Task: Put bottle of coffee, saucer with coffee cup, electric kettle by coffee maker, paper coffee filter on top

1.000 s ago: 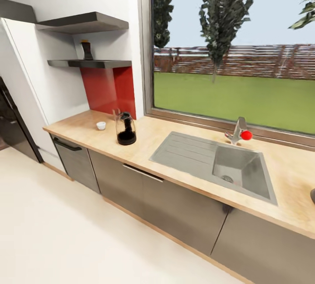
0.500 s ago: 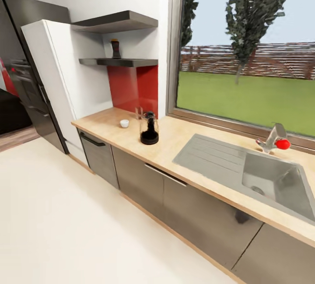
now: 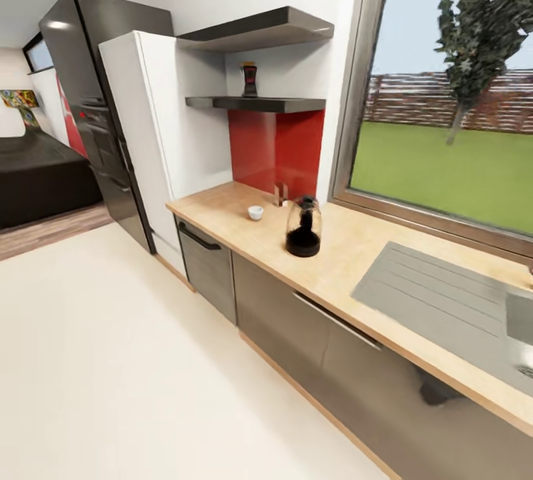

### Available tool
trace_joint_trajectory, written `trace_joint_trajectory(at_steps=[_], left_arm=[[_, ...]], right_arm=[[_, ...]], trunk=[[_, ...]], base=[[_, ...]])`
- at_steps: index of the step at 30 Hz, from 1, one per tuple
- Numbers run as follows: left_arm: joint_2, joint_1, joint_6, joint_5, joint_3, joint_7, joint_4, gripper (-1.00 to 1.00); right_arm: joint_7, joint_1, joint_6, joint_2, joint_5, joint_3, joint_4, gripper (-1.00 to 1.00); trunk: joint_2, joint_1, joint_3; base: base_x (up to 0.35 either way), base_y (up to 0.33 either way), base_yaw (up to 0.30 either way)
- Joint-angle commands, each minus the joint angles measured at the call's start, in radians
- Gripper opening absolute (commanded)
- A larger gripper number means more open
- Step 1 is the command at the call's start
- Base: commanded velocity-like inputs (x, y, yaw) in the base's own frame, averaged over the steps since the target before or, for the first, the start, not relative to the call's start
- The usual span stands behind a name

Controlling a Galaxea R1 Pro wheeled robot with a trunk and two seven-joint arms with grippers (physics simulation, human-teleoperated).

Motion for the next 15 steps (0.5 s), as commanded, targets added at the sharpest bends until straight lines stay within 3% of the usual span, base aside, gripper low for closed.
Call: trace_joint_trajectory(at_steps=[1,15], left_arm=[[-0.001,-0.002,-0.005,0.006,-0.008,-0.001,0.003,1.00],[-0.002,-0.002,-0.013,0.008,-0.008,-0.002,0.003,1.00]], right_arm=[[-0.001,0.000,-0.003,0.000,-0.001,0.001,0.000,1.00],[0.002,0.000,-0.009,0.000,0.001,0.005,0.005,1.00]], trunk=[[-0.002,0.001,-0.003],[-0.002,0.001,-0.003]], base=[[0.288,0.210,0.256],[0.300,0.186,0.027]])
